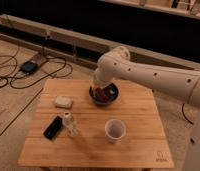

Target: Place the pepper on the white sponge

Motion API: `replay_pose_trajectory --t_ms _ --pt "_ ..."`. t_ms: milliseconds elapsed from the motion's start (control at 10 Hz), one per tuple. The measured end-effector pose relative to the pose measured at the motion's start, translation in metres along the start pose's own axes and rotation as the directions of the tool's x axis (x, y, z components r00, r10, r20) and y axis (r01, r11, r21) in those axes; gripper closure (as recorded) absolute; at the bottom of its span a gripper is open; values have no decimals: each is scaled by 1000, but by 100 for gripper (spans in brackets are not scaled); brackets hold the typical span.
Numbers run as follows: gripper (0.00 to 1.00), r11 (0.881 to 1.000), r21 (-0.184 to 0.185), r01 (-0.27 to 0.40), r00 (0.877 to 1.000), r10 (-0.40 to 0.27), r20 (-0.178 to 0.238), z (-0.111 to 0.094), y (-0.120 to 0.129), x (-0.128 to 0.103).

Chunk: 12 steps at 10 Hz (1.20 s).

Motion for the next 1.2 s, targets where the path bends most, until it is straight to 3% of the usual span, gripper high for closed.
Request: replay_pose_trajectory --t_ms 200,600,800,1200 --pt "100 998 17 68 998 -69 16 29 -30 8" --pt "100 988 15 152 988 -152 19 82 -59 19" --pt "100 986 32 161 987 -161 10 101 -76 26" --pt "100 979 96 178 984 -177 -16 112 -122 28"
